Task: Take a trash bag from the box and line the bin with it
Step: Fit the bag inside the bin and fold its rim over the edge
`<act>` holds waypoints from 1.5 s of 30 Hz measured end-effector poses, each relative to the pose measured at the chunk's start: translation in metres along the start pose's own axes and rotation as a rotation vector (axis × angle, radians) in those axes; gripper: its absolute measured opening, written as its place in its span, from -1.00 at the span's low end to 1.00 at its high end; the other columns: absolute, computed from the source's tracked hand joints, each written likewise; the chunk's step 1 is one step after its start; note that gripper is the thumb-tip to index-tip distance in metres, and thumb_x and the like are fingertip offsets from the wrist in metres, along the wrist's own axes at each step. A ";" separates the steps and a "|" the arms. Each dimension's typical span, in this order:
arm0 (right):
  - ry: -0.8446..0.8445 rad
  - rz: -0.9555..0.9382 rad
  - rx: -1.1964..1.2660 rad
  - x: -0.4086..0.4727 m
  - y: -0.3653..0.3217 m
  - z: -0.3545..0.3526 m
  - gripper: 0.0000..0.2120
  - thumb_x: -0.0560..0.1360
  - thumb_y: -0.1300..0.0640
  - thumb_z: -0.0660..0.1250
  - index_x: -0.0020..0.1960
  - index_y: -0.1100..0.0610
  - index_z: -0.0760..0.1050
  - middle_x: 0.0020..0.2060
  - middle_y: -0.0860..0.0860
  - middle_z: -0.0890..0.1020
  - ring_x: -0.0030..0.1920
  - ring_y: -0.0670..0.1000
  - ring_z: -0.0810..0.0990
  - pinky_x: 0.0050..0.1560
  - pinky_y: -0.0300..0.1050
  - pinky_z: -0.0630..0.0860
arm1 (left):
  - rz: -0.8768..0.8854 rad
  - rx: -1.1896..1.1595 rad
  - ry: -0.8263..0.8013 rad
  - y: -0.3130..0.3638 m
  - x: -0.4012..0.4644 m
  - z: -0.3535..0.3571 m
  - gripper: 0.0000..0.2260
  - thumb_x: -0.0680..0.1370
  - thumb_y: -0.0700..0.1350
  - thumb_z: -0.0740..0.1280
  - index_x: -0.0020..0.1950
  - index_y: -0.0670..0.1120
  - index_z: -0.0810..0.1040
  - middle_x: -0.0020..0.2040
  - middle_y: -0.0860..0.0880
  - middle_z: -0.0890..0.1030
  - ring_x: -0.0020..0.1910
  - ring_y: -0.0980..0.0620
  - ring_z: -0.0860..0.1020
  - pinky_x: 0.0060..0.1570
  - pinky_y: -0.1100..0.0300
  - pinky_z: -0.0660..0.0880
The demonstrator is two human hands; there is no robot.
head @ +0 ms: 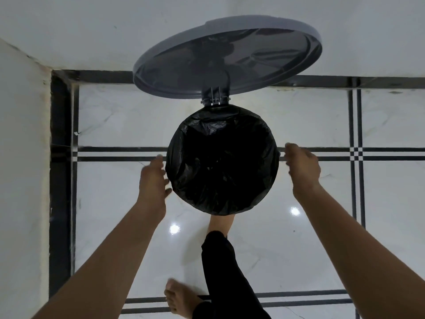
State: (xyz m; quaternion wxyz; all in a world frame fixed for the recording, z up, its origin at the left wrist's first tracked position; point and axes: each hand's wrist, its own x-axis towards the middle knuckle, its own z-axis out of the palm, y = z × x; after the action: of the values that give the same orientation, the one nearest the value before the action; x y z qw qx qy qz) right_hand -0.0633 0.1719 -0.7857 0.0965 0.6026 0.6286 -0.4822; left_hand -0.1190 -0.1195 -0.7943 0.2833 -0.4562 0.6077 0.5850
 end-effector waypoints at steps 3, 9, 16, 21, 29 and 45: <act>-0.020 -0.415 -0.154 0.000 -0.028 0.017 -0.80 0.54 -0.03 0.29 0.04 0.00 0.65 -0.06 -0.17 0.67 0.05 -0.05 0.63 0.14 -0.15 0.51 | 0.299 0.278 0.038 0.028 0.010 0.017 -0.69 0.59 0.18 0.28 0.11 -0.04 0.57 -0.04 0.09 0.59 -0.05 0.03 0.54 0.01 0.11 0.47; -0.256 -0.548 -0.578 0.037 -0.080 0.054 -0.63 0.61 -0.19 0.27 0.21 0.03 0.65 0.05 -0.04 0.66 0.08 -0.01 0.58 0.11 -0.18 0.41 | 0.501 0.770 -0.069 0.064 0.044 0.046 -0.75 0.61 0.13 0.31 0.17 0.01 0.60 0.06 0.02 0.66 0.09 -0.04 0.62 0.20 0.00 0.56; -0.617 -0.062 -0.466 0.060 -0.108 0.050 -0.69 0.66 -0.03 0.28 0.25 0.17 0.56 0.13 0.06 0.67 0.24 0.10 0.59 0.39 0.14 0.45 | 0.214 0.533 -0.317 0.083 0.059 0.038 -0.81 0.66 -0.07 0.29 -0.12 0.00 0.61 -0.23 0.05 0.59 -0.29 0.04 0.53 -0.30 0.20 0.51; -0.510 -0.066 -0.459 0.043 -0.112 0.050 -0.68 0.58 -0.06 0.27 0.17 0.13 0.61 0.02 0.00 0.64 0.17 0.08 0.60 0.06 -0.01 0.45 | 0.214 0.321 -0.251 0.068 0.057 0.032 -0.82 0.67 -0.05 0.30 0.03 -0.04 0.69 -0.09 0.03 0.70 -0.18 0.05 0.64 -0.20 0.20 0.52; -0.280 -0.742 -0.616 -0.036 0.011 0.112 -0.69 0.53 0.09 0.26 0.11 0.19 0.69 0.03 0.11 0.73 0.10 0.11 0.64 0.18 -0.20 0.49 | 0.166 -0.050 0.293 0.002 0.003 0.022 -0.89 0.60 0.01 0.29 -0.06 0.02 0.55 -0.09 0.10 0.55 -0.05 0.04 0.50 -0.05 0.18 0.39; -0.565 -0.376 -1.343 0.025 0.022 0.190 -0.61 0.65 0.21 0.17 0.43 0.35 0.40 0.39 0.30 0.50 0.38 0.25 0.50 0.34 -0.07 0.43 | -0.002 -0.230 0.034 -0.019 0.018 0.002 -0.87 0.64 -0.09 0.29 0.13 -0.08 0.58 0.03 -0.05 0.59 -0.09 -0.01 0.61 -0.09 0.10 0.56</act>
State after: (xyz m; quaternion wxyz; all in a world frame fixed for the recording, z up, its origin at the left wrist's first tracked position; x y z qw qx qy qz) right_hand -0.1382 0.0472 -0.9120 0.5170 0.1500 0.8311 -0.1396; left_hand -0.1100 -0.1200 -0.8186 0.2194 -0.4961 0.5408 0.6429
